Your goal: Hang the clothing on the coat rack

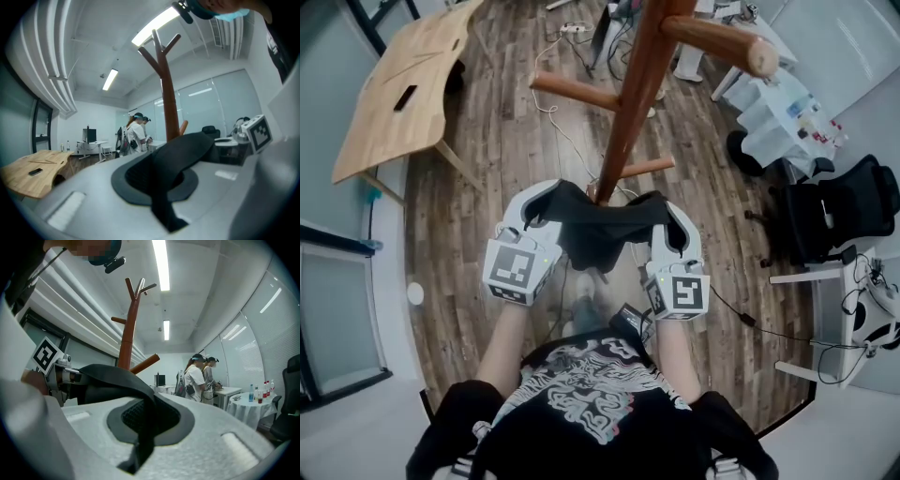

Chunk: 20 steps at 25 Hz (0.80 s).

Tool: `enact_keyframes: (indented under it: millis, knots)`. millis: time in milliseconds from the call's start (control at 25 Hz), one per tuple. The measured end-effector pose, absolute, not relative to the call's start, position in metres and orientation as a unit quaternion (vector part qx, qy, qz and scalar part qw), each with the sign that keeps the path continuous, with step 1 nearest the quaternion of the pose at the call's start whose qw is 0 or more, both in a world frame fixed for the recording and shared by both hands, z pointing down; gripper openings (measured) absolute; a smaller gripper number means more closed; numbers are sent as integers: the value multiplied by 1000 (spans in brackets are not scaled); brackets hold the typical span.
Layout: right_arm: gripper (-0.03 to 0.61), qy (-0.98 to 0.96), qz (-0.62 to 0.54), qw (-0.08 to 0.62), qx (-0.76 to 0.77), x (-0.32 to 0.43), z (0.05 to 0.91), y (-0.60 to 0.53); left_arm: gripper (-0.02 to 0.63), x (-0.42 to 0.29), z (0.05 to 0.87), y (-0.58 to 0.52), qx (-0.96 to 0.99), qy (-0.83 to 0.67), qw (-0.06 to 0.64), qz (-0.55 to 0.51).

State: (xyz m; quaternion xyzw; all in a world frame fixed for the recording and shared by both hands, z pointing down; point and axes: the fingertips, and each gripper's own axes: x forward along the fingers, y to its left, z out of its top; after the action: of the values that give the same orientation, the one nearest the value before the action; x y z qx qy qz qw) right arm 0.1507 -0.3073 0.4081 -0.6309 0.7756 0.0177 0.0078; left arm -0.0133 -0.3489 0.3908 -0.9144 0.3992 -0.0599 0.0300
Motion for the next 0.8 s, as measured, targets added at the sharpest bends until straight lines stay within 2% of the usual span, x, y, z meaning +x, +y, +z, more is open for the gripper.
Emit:
enact_keyframes:
  millis: [800]
  knots:
    - [11,782,-29,-15,-622,145,450,-352,2,-9,436,-387,-919,384,-14,-85]
